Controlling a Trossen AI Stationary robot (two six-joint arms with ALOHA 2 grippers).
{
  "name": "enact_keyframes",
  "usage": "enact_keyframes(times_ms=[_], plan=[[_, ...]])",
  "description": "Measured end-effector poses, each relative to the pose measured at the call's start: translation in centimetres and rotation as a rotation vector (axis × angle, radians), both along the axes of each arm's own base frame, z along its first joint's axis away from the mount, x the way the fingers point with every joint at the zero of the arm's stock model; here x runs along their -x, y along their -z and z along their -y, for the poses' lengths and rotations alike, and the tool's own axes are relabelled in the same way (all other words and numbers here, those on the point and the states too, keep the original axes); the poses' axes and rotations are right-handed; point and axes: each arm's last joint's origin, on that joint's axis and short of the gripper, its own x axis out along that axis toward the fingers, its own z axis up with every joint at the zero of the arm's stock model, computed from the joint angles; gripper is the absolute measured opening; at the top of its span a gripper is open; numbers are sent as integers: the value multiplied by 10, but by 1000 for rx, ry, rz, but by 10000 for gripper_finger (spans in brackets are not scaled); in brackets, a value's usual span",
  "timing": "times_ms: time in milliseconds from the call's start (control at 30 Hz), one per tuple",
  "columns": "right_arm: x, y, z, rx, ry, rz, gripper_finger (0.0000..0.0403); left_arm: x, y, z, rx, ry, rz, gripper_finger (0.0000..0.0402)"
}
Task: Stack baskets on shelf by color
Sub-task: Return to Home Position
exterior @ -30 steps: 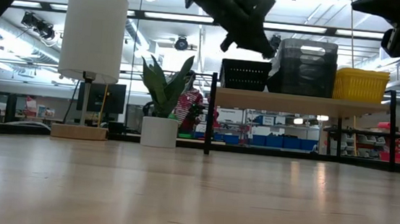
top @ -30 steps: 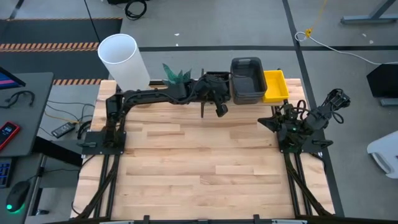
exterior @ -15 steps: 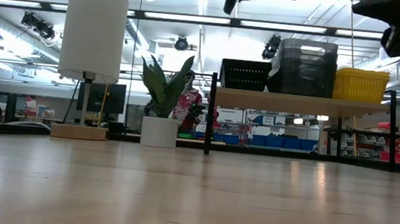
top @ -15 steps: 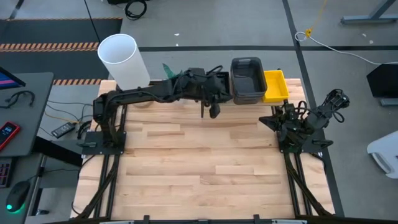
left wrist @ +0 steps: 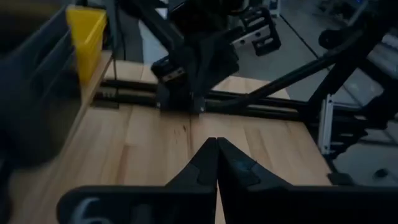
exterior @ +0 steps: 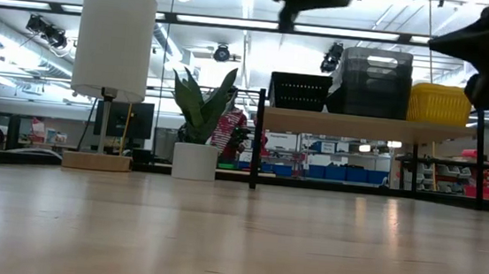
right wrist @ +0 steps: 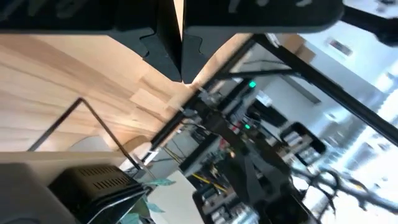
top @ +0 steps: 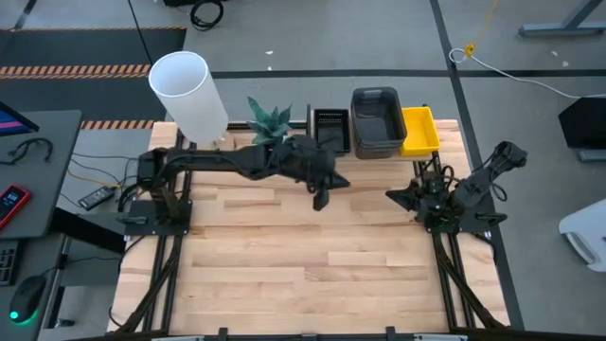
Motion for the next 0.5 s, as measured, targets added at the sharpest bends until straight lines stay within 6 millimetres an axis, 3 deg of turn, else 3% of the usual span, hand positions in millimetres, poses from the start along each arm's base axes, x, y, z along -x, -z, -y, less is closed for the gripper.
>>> enact_keyframes(times_ms=[367, 500], plan=[[11, 1, 7, -4, -5, 113, 7, 79, 5, 9, 122, -80, 142, 5], [11, 6, 8, -6, 17, 80, 7, 111, 20, 12, 182, -115, 186, 6]])
